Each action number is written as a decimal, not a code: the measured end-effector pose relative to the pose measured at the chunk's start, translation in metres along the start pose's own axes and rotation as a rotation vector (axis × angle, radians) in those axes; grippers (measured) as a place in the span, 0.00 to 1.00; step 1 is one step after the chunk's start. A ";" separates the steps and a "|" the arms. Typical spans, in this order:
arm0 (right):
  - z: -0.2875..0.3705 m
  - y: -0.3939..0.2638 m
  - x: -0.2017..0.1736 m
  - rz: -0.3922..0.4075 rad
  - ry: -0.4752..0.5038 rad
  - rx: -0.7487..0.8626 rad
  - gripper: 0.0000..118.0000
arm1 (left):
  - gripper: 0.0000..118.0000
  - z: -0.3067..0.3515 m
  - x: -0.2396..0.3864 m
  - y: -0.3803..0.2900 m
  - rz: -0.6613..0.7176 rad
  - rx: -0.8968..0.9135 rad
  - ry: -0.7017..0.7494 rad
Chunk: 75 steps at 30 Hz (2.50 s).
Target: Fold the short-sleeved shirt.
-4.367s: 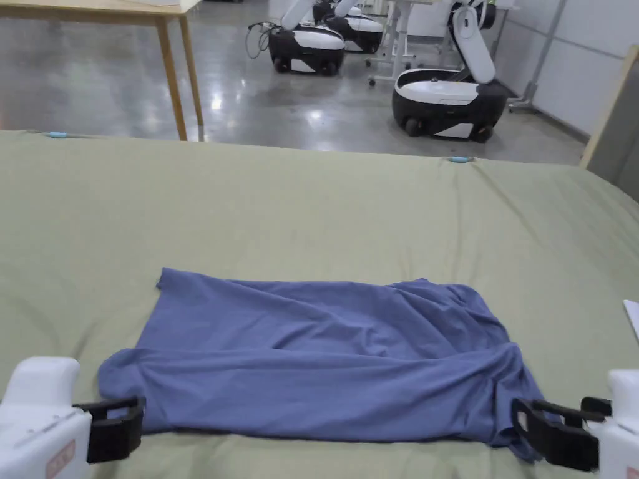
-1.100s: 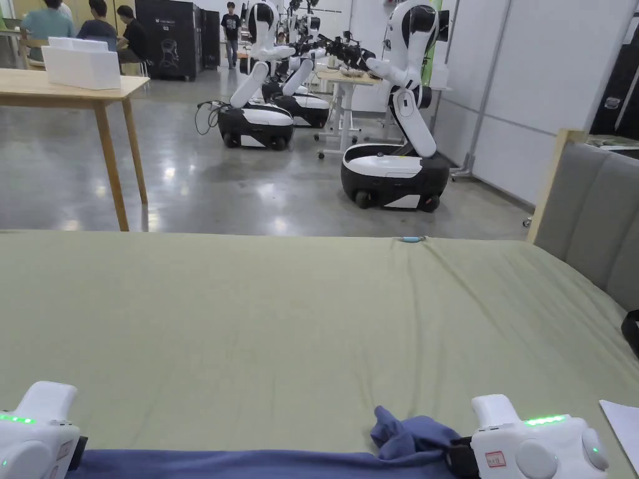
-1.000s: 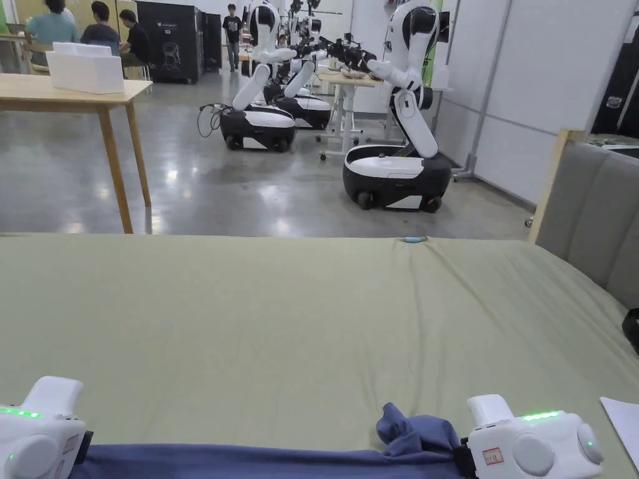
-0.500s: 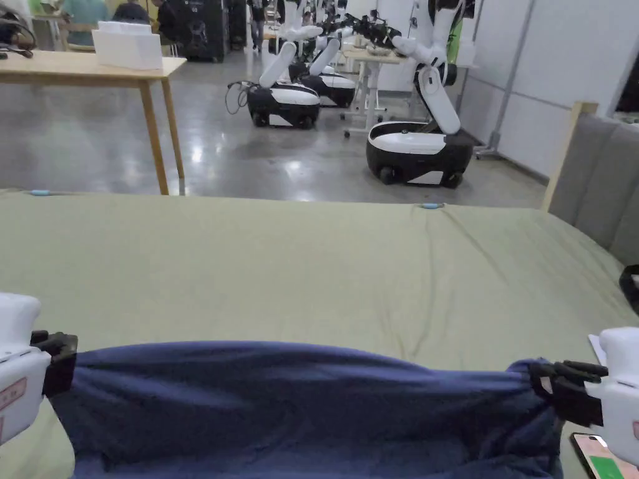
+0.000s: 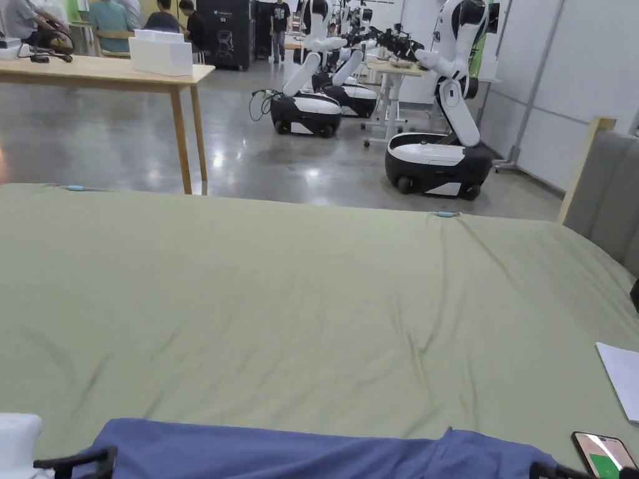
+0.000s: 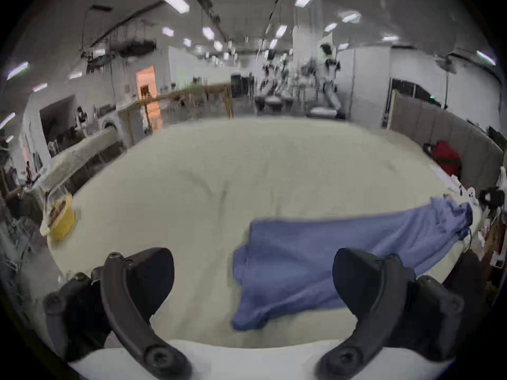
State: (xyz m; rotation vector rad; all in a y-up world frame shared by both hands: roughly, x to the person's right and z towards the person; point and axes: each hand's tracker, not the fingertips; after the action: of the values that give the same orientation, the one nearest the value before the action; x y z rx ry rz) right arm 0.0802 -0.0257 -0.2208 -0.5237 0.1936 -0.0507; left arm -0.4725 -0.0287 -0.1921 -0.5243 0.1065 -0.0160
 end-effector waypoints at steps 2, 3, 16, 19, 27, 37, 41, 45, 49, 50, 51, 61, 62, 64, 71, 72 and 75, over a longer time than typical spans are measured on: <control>0.007 0.016 -0.018 0.021 0.009 0.103 0.96 | 0.97 0.006 0.012 0.018 -0.008 0.074 -0.006; 0.006 0.020 -0.028 0.032 0.020 0.140 0.96 | 0.97 0.007 0.019 0.026 -0.011 0.115 -0.017; -0.020 0.012 -0.073 0.092 0.027 0.193 0.08 | 0.56 -0.029 -0.045 -0.007 0.141 -0.025 -0.066; -0.024 0.010 -0.074 0.083 0.040 0.173 0.08 | 0.99 -0.026 -0.083 -0.035 0.329 -0.157 -0.260; -0.035 0.013 -0.088 0.071 0.060 0.145 0.08 | 1.00 -0.096 -0.147 -0.104 1.003 -0.282 -0.733; -0.038 0.022 -0.094 0.076 0.062 0.128 0.08 | 0.05 -0.146 -0.101 -0.083 1.020 -0.362 -0.643; -0.032 0.024 -0.095 0.094 0.060 0.119 0.08 | 0.04 -0.110 -0.124 -0.067 0.833 -0.246 -0.465; -0.031 0.022 -0.089 0.082 0.067 0.114 0.08 | 0.04 -0.087 -0.130 -0.040 0.616 -0.244 -0.346; -0.033 0.019 -0.090 0.082 0.071 0.107 0.08 | 0.04 -0.047 -0.055 0.008 0.254 -0.135 -0.281; -0.033 0.019 -0.091 0.081 0.074 0.106 0.08 | 0.04 -0.036 -0.022 0.020 0.140 -0.101 -0.270; -0.033 0.018 -0.091 0.077 0.080 0.107 0.08 | 0.04 -0.027 0.012 0.029 0.028 -0.066 -0.263; -0.026 0.004 -0.087 0.085 0.076 0.126 0.08 | 0.05 -0.087 0.223 -0.018 -0.334 -0.274 -0.334; -0.025 0.003 -0.085 0.082 0.075 0.126 0.08 | 0.13 -0.093 0.223 -0.023 -0.328 -0.280 -0.340; -0.025 0.002 -0.081 0.068 0.086 0.120 0.08 | 0.85 -0.092 0.213 -0.019 -0.259 -0.361 -0.402; -0.024 -0.005 -0.074 0.046 0.097 0.115 0.08 | 0.93 -0.039 0.124 0.030 0.107 -0.109 -0.455; -0.024 -0.006 -0.073 0.041 0.099 0.113 0.08 | 0.93 -0.039 0.111 0.032 0.153 -0.113 -0.417; -0.025 -0.011 -0.071 0.026 0.102 0.105 0.08 | 0.40 -0.057 0.084 0.025 0.280 -0.151 -0.379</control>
State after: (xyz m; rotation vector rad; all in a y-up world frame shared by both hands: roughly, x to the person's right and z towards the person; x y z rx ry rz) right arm 0.0054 -0.0406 -0.2243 -0.4147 0.2953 -0.0622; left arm -0.3952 -0.0394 -0.2615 -0.6508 -0.1917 0.3662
